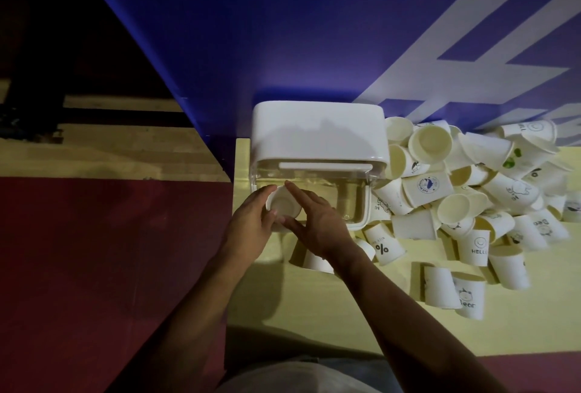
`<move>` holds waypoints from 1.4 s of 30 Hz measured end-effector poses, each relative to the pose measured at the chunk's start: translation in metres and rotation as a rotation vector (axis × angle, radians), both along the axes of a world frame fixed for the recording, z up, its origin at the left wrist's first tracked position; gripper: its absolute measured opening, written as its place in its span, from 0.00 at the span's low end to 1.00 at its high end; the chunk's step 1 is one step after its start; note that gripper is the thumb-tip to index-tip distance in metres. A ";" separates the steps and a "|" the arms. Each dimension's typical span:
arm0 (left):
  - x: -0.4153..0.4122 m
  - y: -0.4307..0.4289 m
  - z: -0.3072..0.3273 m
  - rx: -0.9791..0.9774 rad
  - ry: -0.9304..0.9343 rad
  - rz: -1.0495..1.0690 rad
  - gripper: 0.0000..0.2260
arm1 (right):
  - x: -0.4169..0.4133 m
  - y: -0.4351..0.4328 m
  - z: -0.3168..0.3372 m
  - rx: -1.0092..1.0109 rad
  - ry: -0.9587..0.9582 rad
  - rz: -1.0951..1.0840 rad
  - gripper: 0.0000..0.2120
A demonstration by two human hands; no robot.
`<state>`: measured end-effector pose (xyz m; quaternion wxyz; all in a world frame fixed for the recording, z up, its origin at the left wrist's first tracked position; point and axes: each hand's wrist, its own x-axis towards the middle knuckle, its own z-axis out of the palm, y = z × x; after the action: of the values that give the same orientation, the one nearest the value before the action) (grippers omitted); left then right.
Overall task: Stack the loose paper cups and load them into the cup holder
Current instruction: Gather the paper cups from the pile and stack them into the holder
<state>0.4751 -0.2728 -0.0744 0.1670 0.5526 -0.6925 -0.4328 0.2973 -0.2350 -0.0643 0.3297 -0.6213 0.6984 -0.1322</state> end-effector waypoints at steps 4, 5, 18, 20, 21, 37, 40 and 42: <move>-0.005 0.010 0.019 -0.155 0.016 0.085 0.19 | -0.006 0.017 0.007 -0.068 -0.026 -0.082 0.32; -0.008 0.015 0.025 -0.198 0.025 0.103 0.18 | -0.010 0.027 0.008 -0.108 -0.025 -0.125 0.28; -0.136 0.106 0.039 -0.192 -0.011 -0.404 0.19 | -0.123 0.190 0.006 -0.111 0.023 -0.621 0.14; -0.162 0.114 0.042 -0.219 -0.004 -0.449 0.18 | -0.144 0.210 0.007 -0.088 0.021 -0.691 0.17; -0.177 0.118 0.041 -0.236 -0.012 -0.463 0.19 | -0.156 0.220 0.008 -0.085 0.027 -0.716 0.16; -0.339 0.116 -0.006 -0.323 -0.524 -0.273 0.41 | -0.319 0.319 0.011 -0.042 -0.081 -0.752 0.13; -0.339 0.118 -0.006 -0.326 -0.549 -0.289 0.39 | -0.348 0.325 0.005 -0.029 -0.068 -0.769 0.13; -0.333 0.122 -0.003 -0.335 -0.535 -0.305 0.37 | -0.364 0.323 -0.001 -0.019 -0.063 -0.795 0.11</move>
<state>0.1419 -0.1506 -0.0777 0.0011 0.5015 -0.8477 -0.1729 -0.0668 0.0876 -0.0658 0.2683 -0.3012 0.8728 -0.2749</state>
